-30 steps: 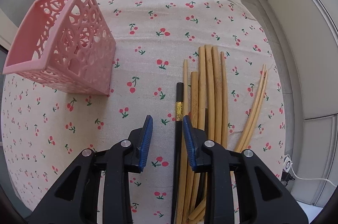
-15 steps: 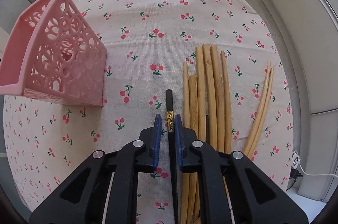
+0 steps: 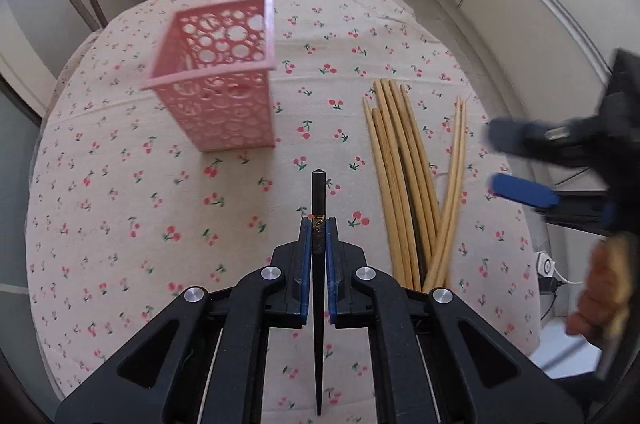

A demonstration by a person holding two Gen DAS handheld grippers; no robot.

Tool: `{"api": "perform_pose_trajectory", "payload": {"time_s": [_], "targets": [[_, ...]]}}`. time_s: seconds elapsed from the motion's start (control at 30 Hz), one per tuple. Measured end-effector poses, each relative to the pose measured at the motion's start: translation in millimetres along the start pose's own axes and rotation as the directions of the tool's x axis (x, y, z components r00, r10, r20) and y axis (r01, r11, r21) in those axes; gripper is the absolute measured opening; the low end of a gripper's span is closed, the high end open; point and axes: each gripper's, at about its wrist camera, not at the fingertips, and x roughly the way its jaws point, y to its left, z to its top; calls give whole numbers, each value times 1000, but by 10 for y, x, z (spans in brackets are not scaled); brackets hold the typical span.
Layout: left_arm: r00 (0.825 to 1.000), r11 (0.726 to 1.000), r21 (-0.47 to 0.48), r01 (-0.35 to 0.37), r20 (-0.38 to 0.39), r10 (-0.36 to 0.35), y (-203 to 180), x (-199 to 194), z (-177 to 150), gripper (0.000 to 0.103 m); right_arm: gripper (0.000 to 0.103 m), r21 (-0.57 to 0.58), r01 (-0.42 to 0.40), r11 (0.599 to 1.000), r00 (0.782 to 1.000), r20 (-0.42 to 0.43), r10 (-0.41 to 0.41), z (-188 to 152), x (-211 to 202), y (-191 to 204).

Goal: Organize utensils

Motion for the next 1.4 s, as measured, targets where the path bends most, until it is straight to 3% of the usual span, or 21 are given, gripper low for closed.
{"api": "perform_pose_trajectory", "payload": {"time_s": [0.13, 0.23, 0.47, 0.7, 0.8, 0.97, 1.4], "targets": [[997, 999, -10, 47, 59, -47, 135, -266, -153, 6, 33, -52, 86, 995, 996, -2, -87, 88, 331, 79], [995, 998, -6, 68, 78, -68, 197, -447, -195, 6, 29, -69, 157, 985, 988, 20, -156, 130, 423, 124], [990, 994, -14, 109, 93, -107, 349, -631, -249, 6, 28, -86, 173, 981, 985, 1, -174, 204, 627, 145], [992, 994, -34, 101, 76, -98, 468, -579, -257, 7, 25, -11, 113, 994, 993, -19, -113, 259, 589, -23], [993, 995, -35, 97, 68, -95, 490, -565, -255, 7, 29, -12, 85, 996, 996, -12, -85, 248, 515, 34], [993, 995, -30, 97, 67, -94, 474, -570, -264, 7, 29, -63, 180, 982, 983, -8, -181, 214, 511, 122], [993, 995, -24, 94, 69, -92, 468, -598, -266, 7, 23, -57, 235, 970, 972, 0, -235, 180, 544, 35]]}}
